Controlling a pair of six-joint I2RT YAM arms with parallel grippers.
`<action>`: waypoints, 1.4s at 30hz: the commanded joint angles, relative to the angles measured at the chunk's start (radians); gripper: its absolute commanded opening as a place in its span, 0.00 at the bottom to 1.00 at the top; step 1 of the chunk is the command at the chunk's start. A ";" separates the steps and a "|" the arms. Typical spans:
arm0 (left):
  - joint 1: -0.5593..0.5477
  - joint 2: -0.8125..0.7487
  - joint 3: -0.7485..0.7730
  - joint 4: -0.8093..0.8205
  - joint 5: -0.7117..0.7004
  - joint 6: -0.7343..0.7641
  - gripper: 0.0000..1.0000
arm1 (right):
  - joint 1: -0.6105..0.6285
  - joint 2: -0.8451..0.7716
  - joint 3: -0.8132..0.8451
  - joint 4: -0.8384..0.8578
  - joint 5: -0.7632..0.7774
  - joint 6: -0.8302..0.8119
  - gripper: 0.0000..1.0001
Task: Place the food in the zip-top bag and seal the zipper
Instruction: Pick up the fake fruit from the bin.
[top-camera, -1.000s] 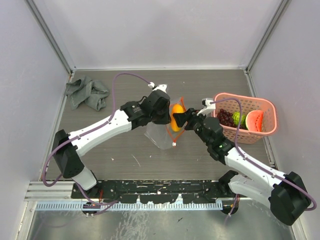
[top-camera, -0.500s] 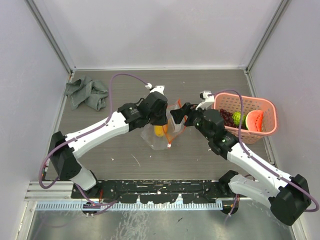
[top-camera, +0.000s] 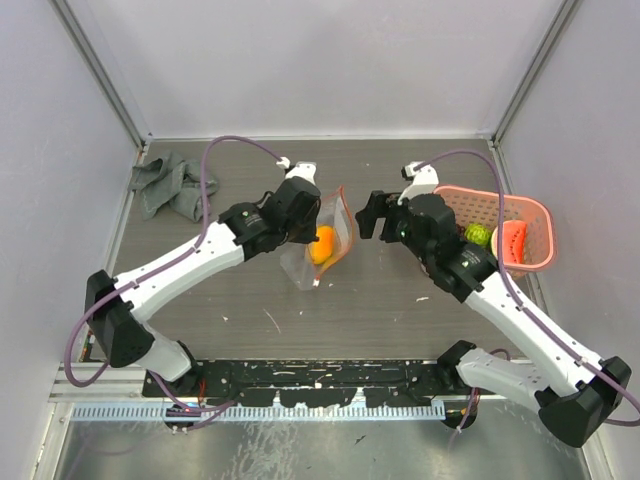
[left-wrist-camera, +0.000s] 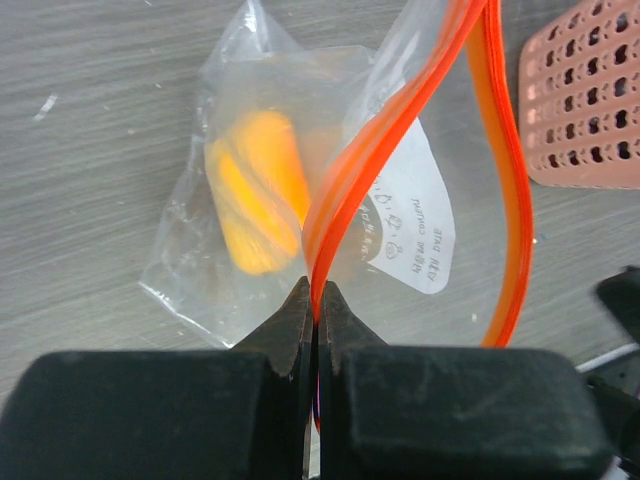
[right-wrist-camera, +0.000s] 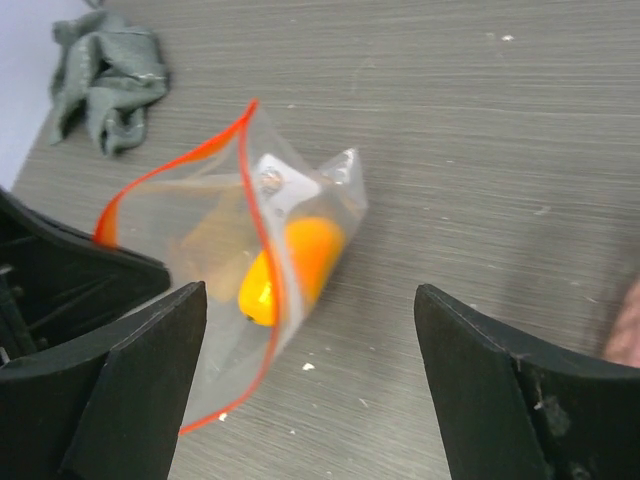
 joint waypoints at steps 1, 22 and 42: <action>0.038 -0.058 0.024 -0.007 -0.055 0.102 0.00 | -0.048 0.018 0.115 -0.217 0.145 -0.060 0.90; 0.094 -0.103 -0.042 -0.010 -0.107 0.317 0.00 | -0.660 0.143 0.156 -0.325 0.043 -0.088 0.90; 0.096 -0.113 -0.088 0.003 -0.088 0.324 0.00 | -0.851 0.338 -0.019 -0.187 -0.196 -0.064 0.78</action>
